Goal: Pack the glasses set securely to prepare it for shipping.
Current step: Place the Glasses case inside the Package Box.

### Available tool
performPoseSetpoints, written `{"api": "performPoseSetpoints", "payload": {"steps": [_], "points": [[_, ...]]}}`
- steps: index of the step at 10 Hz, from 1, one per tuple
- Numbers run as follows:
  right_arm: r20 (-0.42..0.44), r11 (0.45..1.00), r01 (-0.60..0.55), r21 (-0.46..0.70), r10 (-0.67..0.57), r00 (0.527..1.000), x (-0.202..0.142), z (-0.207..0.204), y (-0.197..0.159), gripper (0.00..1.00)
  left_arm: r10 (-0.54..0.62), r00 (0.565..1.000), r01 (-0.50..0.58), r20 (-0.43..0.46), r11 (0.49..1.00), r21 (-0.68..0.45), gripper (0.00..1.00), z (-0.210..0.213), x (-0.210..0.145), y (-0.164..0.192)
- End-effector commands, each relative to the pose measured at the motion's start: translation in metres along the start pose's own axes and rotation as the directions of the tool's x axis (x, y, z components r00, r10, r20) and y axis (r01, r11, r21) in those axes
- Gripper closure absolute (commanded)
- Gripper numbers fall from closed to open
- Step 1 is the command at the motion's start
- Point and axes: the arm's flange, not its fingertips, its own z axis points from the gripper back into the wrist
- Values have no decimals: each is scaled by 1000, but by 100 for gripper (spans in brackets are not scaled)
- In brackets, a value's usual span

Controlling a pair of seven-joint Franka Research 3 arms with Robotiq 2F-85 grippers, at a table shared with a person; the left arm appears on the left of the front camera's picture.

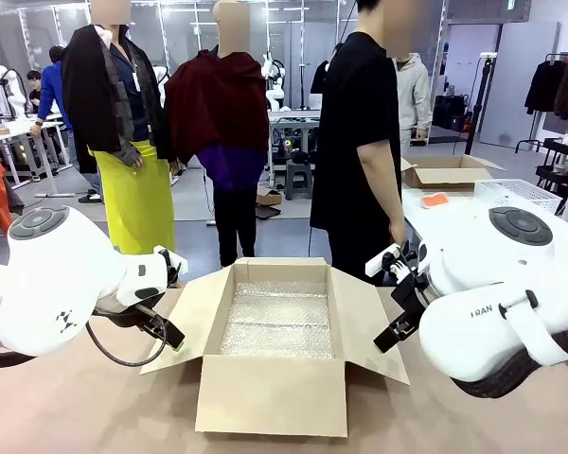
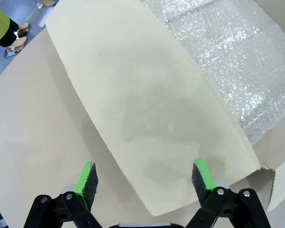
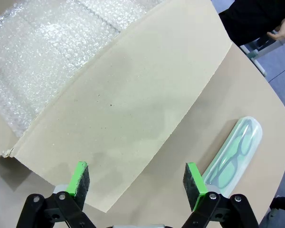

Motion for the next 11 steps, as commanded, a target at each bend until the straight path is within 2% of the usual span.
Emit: {"api": "performPoseSetpoints", "payload": {"steps": [1, 3, 4, 5, 7, 8, 9, 10, 11], "points": [[0, 1000, 1, 1, -1, 1000, 0, 0, 1, 0, 1, 1000, -1, 0, 1000, 0, 0, 0, 0, 0], [0, 1000, 0, 0, 0, 1000, 0, 0, 0, 0, 0, 1000, 0, 0, 1000, 0, 0, 0, 0, 0], [-27, 999, 21, -30, -22, 999, 9, 13, -8, 0, -41, 999, 41, 30, 999, 1, 0, 25, 0, -4], [-96, 988, 145, -55, -150, 984, 18, 22, -21, 0, -47, 999, 47, 5, 999, 12, 0, 51, -2, -7], [-177, 966, 237, -104, -253, 951, 25, 40, -46, 0, -176, 984, 168, -33, 971, -171, 0, 107, -15, -10], [-209, 950, 274, -148, -301, 930, 27, 44, -56, 0, -258, 966, 250, -22, 951, -184, 0, 131, -22, -14], [-228, 925, 332, -185, -369, 901, 28, 47, -68, 0, -352, 935, 351, 45, 901, -256, 0, 158, -32, -20], [-231, 896, 390, -213, -434, 871, 29, 50, -79, 0, -395, 908, 418, 138, 858, -299, 0, 190, -47, -25], [-229, 876, 428, -225, -474, 850, 29, 51, -87, 0, -438, 875, 483, 209, 821, -305, 0, 216, -62, -27]]}}
